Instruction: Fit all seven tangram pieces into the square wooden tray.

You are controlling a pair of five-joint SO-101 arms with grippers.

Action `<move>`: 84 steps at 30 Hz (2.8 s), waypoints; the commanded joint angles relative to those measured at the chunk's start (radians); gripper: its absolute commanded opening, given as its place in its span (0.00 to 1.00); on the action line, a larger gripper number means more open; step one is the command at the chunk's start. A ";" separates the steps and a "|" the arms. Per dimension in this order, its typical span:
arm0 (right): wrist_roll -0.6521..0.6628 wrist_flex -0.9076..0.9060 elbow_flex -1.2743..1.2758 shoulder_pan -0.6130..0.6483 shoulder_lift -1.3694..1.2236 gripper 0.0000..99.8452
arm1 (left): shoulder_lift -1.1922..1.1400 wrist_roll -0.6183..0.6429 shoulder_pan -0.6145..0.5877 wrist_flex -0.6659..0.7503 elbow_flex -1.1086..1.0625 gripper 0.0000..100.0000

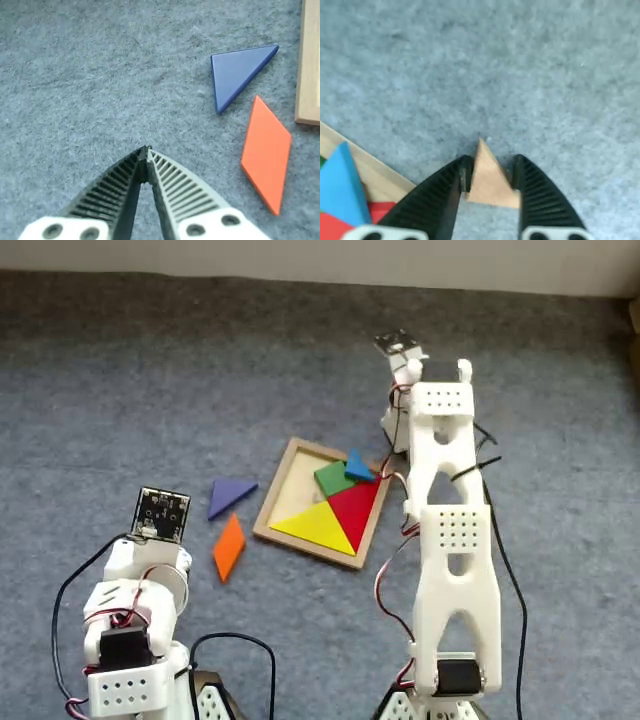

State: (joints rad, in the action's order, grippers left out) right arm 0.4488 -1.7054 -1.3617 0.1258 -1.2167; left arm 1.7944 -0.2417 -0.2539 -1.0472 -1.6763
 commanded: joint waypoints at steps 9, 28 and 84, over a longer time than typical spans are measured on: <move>0.014 -0.061 -0.182 -0.044 0.053 0.01 | 0.027 -0.006 0.024 0.023 -0.019 0.01; -0.080 -0.025 0.332 -0.007 0.266 0.32 | 0.027 -0.006 0.025 0.025 -0.019 0.01; -0.080 -0.058 0.447 0.116 0.573 0.07 | 0.027 -0.006 0.025 0.026 -0.019 0.01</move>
State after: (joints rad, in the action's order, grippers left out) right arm 0.3736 -1.7407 -0.9613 0.1688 -0.7871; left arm 1.7944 -0.2417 -0.2447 -1.0426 -1.6763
